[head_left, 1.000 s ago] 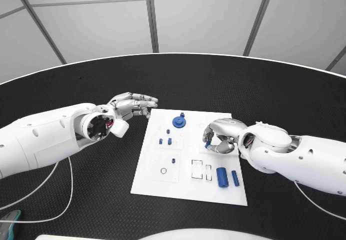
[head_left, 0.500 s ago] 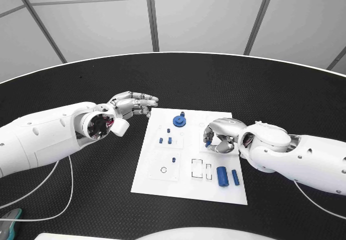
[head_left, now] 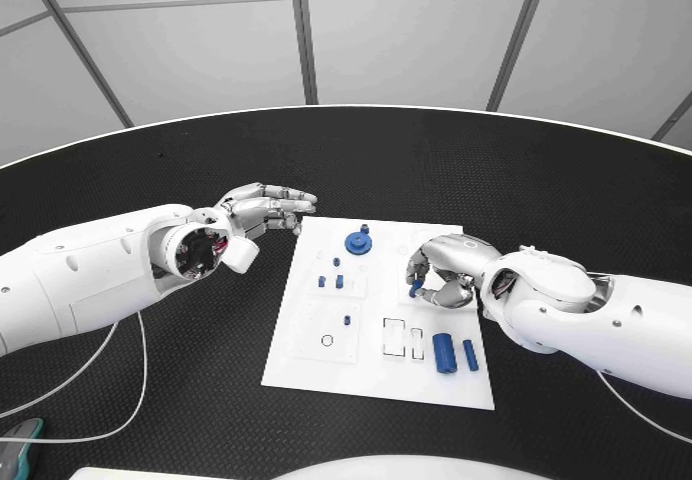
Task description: Assemble the parts on the task board
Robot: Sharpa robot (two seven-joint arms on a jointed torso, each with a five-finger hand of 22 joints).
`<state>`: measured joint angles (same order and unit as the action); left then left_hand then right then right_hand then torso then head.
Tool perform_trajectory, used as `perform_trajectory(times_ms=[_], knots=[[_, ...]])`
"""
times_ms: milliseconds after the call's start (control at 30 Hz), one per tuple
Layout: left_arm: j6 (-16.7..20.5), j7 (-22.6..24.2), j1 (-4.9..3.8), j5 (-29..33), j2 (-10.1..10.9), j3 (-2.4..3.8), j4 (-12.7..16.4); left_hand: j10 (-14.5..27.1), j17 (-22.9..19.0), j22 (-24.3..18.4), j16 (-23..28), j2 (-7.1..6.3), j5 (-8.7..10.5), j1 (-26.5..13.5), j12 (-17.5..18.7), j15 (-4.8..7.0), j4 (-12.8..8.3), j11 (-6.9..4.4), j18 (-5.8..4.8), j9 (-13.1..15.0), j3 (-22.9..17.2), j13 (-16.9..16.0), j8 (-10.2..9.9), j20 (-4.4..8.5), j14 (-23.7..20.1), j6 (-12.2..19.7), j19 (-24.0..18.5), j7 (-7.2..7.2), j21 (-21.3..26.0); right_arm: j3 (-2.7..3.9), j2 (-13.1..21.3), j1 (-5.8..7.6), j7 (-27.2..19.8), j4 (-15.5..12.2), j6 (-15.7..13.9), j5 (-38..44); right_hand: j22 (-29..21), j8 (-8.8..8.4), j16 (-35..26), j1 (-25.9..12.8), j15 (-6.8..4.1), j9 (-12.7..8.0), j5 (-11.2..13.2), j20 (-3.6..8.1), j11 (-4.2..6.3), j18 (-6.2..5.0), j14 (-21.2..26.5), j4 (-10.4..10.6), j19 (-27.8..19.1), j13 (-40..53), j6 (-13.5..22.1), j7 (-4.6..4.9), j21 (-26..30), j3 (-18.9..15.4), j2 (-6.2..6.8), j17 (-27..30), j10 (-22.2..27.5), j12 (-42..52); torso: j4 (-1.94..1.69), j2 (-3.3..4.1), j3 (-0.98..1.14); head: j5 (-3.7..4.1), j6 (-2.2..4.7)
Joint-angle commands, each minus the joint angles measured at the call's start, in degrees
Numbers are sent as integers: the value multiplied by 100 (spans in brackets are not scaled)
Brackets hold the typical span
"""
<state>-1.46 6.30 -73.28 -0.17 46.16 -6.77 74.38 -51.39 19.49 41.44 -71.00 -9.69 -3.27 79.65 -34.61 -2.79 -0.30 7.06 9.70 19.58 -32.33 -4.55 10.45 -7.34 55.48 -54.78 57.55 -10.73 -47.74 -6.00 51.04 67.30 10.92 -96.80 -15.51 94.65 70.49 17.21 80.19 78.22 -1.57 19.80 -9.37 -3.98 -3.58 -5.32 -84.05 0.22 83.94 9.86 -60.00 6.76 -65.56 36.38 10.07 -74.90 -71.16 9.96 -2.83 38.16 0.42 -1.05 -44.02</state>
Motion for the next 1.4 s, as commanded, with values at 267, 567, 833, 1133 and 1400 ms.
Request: perform_trajectory(times_ms=[267,567,833,1133,1400], knots=[[-28,5,0,0,-69,0,-51,40,-9,-8,15,22,17,-36,2,-8,17,-2,90,6,23,-9,-26,-53,-29,41,1,12,21,60,227,195,60,-696,-150,2,37,39,45,-32,-49,9,19,49,104,28,-307,-38,73,10,-62,7,-77,-4,-49,-32,-147,29,-10,-3,-6,33,44],[-49,11,1,0,-105,0,-79,40,-9,-8,15,22,17,-36,2,-8,17,-2,90,6,23,-9,-26,-53,-29,41,1,12,21,77,-168,228,-76,-843,-274,2,34,42,49,-29,-52,12,17,51,108,27,-308,-45,73,13,-66,5,-73,-3,-46,-36,-153,26,-9,13,-2,-30,44],[-57,8,1,0,-141,0,-105,42,-8,-13,15,27,16,-36,0,-9,22,-3,90,7,25,-10,-26,-54,-29,40,3,14,26,70,-842,74,-306,-584,-307,2,1,35,31,-20,-54,17,-9,56,102,17,-302,-60,64,17,-52,17,-29,12,-56,-7,-152,8,6,14,-9,-113,18],[-83,5,1,0,-210,0,-140,42,-8,-13,15,27,16,-36,0,-9,22,-3,90,7,25,-10,-26,-54,-29,40,3,14,26,17,-1314,-261,-499,-175,-251,3,-21,30,25,-16,-52,19,-22,57,97,12,-300,-69,58,20,-42,26,-1,20,-63,3,-150,-3,-5,13,-7,-155,-1],[-105,2,1,0,-250,1,-153,42,-8,-13,15,27,16,-36,0,-9,22,-3,90,7,25,-10,-26,-54,-29,40,3,14,26,-18,-1487,-432,-574,108,-195,3,-31,28,21,-18,-50,20,-26,57,93,10,-299,-71,55,21,-36,31,13,22,-66,10,-147,-9,-4,14,7,-210,-35]])
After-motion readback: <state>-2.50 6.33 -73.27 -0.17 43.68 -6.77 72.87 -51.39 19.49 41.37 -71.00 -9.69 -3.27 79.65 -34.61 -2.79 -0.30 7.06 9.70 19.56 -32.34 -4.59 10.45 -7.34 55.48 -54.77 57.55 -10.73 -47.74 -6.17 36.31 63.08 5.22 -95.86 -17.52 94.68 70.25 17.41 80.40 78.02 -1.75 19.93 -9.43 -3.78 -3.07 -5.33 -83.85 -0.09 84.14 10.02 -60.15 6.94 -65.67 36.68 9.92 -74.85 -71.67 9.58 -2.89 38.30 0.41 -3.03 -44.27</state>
